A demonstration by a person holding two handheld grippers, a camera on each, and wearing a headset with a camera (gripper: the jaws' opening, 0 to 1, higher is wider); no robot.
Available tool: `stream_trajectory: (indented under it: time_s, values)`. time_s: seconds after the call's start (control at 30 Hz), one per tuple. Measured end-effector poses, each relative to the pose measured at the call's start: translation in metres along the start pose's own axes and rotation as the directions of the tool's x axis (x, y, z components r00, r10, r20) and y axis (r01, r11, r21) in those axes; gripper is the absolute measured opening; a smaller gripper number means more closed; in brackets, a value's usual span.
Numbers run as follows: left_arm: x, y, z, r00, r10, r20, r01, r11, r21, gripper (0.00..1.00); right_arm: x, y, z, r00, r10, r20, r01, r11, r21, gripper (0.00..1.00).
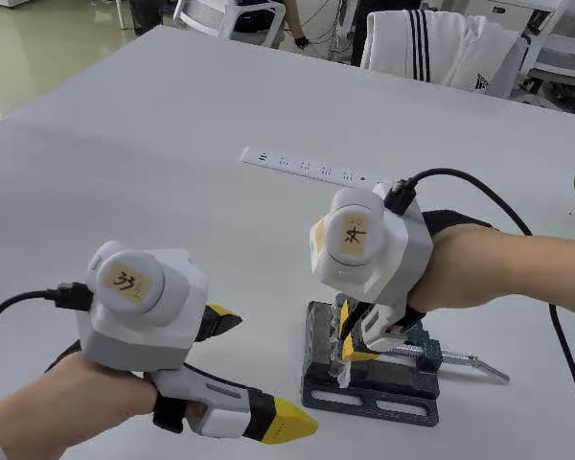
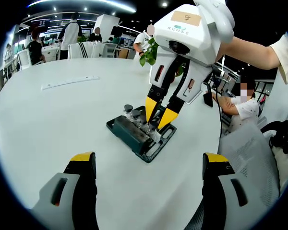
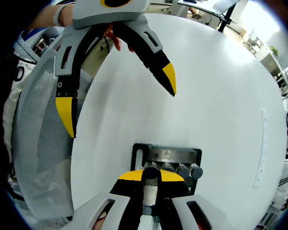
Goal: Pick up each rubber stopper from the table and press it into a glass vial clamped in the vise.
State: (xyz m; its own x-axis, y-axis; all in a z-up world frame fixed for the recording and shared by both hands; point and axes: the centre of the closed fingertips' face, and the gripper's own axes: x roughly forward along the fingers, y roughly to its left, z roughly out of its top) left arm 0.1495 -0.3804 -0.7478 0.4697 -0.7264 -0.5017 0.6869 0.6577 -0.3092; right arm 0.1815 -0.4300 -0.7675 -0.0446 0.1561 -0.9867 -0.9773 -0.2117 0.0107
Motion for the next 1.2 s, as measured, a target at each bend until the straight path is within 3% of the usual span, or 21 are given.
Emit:
stream_trajectory:
  time_s: [0.6,0.83,1.2]
  values:
    - [0.0025,-0.0016,0.0014,1.0,-0.006,0.002,0.006,1.0,0.003,0.91,0.0017,-0.0005,0.0009,0.9999,0.001,-0.013,-0.001,0.999,0.048,0.03]
    - [0.0032,-0.0019,0.001,1.0,-0.007,0.0,0.007,1.0,0.004,0.91,0.0001,0.0009,0.0007,0.9999,-0.015,-0.001,0.015,0.992,0.122,0.03]
    - [0.0018,-0.0012,0.0008,1.0,-0.004,-0.003,0.004,1.0,0.0,0.91,0.0,0.0,0.0012,0.9999,-0.01,0.009,0.009,0.999,0.048,0.06]
